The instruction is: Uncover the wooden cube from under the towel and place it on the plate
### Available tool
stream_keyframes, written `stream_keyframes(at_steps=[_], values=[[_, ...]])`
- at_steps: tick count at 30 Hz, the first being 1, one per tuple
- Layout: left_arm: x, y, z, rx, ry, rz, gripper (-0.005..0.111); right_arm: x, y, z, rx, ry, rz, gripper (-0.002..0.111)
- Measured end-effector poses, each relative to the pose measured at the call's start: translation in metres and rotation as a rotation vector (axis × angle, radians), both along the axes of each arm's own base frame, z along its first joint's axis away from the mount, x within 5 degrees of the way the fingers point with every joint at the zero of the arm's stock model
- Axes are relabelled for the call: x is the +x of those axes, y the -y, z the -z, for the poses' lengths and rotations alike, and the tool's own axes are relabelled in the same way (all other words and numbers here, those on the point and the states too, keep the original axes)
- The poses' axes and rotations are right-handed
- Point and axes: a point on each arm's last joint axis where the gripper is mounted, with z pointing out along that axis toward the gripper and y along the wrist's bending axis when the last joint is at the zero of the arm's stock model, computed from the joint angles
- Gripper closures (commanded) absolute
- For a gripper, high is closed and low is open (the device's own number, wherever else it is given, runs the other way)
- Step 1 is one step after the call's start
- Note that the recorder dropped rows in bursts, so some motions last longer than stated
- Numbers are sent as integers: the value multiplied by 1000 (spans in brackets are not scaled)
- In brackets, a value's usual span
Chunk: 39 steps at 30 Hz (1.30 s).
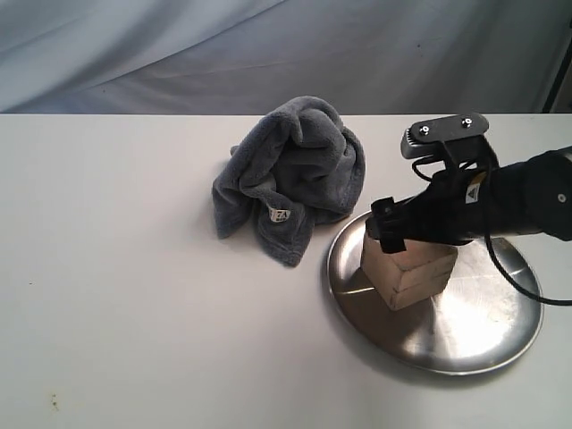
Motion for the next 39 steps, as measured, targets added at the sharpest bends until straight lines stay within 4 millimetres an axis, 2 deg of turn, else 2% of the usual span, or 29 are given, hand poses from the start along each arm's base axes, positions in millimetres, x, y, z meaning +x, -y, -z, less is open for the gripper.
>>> stream_keyframes(at_steps=[6,12,14,17,21,26,30,31,36,39], values=[[0,0,0,0,0,0,105,-5,2,-38,42,159,-14,14],[0,0,0,0,0,0,105,-24,10,-92,67,370,-50,19],[0,0,0,0,0,0,105,-31,14,-110,81,448,-53,27],[0,0,0,0,0,0,105,-41,22,-132,101,547,-43,47],[0,0,0,0,0,0,105,-56,37,-156,103,643,-17,78],[0,0,0,0,0,0,105,-78,54,-176,68,751,4,108],[0,0,0,0,0,0,105,-118,76,-186,60,916,47,108],[0,0,0,0,0,0,105,-133,82,-187,60,963,65,108],[0,0,0,0,0,0,105,-187,95,-187,84,1114,98,108],[0,0,0,0,0,0,105,-212,99,-184,99,1190,102,108]])
